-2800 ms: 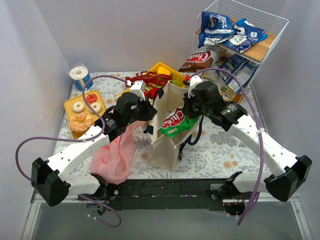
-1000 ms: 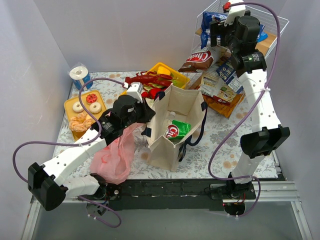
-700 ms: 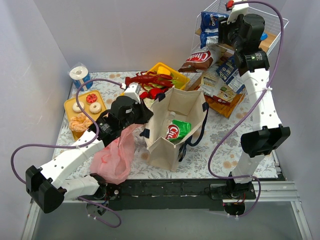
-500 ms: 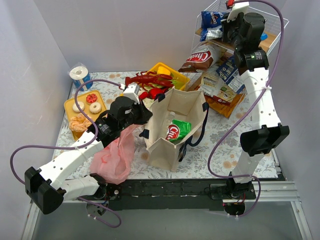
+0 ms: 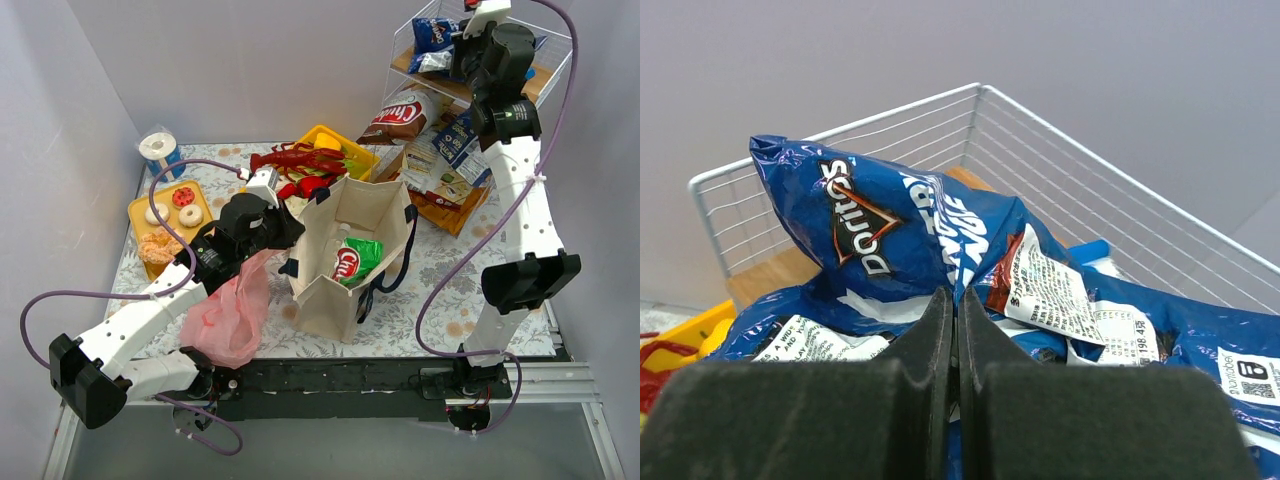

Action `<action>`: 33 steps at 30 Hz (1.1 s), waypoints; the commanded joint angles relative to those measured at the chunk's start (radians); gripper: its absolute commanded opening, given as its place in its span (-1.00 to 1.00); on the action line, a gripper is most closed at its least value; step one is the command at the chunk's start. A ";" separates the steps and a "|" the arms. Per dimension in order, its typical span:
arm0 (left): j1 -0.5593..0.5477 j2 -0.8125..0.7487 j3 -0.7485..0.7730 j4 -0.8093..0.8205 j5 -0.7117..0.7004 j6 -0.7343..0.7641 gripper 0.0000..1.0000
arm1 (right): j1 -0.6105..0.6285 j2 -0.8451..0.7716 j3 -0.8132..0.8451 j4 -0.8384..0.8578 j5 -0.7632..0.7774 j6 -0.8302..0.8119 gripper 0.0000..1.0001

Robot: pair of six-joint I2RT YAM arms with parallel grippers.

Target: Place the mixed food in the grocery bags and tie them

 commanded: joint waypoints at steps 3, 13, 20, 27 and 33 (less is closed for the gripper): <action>0.000 -0.047 -0.012 0.017 -0.002 -0.009 -1.00 | -0.054 -0.121 0.043 0.153 0.073 0.054 -0.97; 0.000 -0.027 -0.011 0.034 0.011 -0.011 -1.00 | -0.071 -0.234 -0.006 0.181 -0.279 0.281 -0.97; 0.000 -0.002 0.000 0.065 0.019 -0.015 -1.00 | 0.055 -0.328 -0.126 0.098 -0.423 0.266 -0.97; 0.000 0.027 0.002 0.091 0.025 -0.017 -1.00 | 0.394 -0.532 -0.523 -0.046 -0.214 0.130 -0.97; 0.000 0.034 -0.001 0.097 0.013 -0.028 -1.00 | 0.561 -0.644 -0.790 -0.155 -0.133 0.208 -0.97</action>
